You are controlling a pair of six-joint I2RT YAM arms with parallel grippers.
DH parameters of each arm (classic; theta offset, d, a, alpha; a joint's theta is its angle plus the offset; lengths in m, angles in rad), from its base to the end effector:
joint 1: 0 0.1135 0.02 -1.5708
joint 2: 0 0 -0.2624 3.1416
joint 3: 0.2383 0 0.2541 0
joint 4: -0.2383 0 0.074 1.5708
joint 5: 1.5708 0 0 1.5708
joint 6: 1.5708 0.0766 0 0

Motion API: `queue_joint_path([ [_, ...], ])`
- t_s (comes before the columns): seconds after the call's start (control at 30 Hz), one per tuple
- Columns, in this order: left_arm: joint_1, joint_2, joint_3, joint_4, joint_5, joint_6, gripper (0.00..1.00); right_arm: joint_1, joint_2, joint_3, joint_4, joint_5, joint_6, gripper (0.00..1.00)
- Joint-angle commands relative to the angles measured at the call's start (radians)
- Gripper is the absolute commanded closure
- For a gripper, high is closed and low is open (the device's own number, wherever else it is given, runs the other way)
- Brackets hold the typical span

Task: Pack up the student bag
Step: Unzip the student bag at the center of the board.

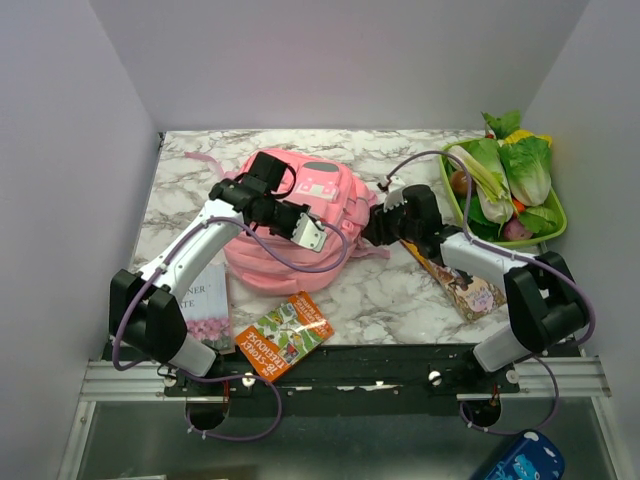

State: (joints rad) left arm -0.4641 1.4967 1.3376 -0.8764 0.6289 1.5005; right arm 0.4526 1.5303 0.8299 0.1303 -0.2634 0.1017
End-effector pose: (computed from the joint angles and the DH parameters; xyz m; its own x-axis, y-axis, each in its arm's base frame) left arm 0.2689 -0.1850 0.2784 0.5747 0.6144 -0.5405 0.8115 -0.3427 0.4733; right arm 0.3163 0.1760 0.1825 -0.5457 -0.1564 -0.8232 -0.5669 0.7924 0.2253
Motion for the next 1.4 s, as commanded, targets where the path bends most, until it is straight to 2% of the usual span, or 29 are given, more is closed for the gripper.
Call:
queue_joint_path([
  [0.0,0.010,-0.015,0.084,0.039,-0.006,0.049,1.00,0.015,0.036,0.018,0.049,-0.105,-0.124,0.49],
  [0.37,0.025,0.020,0.181,0.068,-0.021,0.041,1.00,0.031,0.022,-0.064,0.179,-0.102,-0.134,0.45],
  [0.7,0.027,0.005,0.206,0.037,-0.026,0.055,1.00,0.064,0.085,-0.055,0.224,-0.059,-0.175,0.45],
  [1.03,0.030,-0.007,0.225,0.017,-0.023,0.050,1.00,0.113,0.154,-0.028,0.218,0.047,-0.189,0.46],
  [1.13,0.030,-0.010,0.221,0.017,-0.023,0.046,1.00,0.124,0.165,-0.028,0.230,0.082,-0.186,0.53],
  [1.23,0.033,-0.019,0.210,0.020,-0.023,0.044,1.00,0.130,0.143,-0.064,0.298,0.113,-0.181,0.65],
  [1.27,0.033,-0.019,0.207,0.025,-0.024,0.041,1.00,0.132,0.134,-0.075,0.319,0.116,-0.178,0.75],
  [1.33,0.033,-0.026,0.192,0.030,-0.026,0.040,1.00,0.133,0.105,-0.098,0.330,0.139,-0.169,0.85],
  [1.37,0.033,-0.029,0.186,0.030,-0.028,0.038,1.00,0.135,0.094,-0.106,0.333,0.150,-0.165,0.94],
])
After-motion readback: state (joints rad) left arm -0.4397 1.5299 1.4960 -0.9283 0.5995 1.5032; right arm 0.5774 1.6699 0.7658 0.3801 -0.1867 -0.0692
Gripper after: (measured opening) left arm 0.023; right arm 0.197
